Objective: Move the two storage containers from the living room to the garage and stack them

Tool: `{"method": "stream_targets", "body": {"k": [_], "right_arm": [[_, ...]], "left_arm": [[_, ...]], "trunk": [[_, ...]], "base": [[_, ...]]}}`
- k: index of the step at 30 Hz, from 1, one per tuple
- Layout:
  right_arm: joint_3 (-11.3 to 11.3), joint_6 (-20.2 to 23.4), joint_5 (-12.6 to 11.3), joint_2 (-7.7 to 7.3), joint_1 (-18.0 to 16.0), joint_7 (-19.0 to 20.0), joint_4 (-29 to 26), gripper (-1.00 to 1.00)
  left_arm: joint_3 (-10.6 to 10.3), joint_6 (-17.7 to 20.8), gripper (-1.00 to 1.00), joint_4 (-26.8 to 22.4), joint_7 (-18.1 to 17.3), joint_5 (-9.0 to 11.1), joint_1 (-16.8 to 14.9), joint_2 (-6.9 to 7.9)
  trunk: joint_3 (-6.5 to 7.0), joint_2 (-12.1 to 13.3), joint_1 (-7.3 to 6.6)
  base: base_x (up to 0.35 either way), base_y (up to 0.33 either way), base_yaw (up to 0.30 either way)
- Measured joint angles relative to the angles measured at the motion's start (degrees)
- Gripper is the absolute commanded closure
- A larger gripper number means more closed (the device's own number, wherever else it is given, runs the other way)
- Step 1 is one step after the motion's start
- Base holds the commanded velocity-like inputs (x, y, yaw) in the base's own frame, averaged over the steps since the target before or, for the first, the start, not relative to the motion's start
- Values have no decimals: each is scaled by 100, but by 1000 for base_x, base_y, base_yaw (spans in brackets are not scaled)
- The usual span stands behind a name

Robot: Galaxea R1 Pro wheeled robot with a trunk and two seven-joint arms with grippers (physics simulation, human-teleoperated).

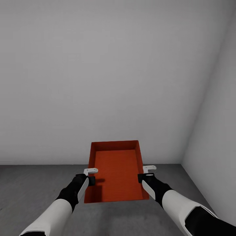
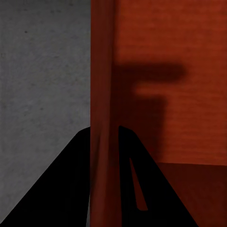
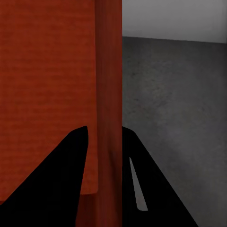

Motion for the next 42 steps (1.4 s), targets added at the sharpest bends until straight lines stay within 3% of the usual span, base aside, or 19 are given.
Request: {"method": "stream_targets", "body": {"k": [24,42], "right_arm": [[36,3,-72,-1,2,-5,10,100],[53,3,-99,0,1,-9,13,100]], "left_arm": [[1,40,100,-8,0,-21,-2,-1],[6,52,100,-10,-1,-26,-3,-1]], "trunk": [[-436,-966,529],[-917,-1690,925]], "base": [[0,0,0],[0,0,0]]}}
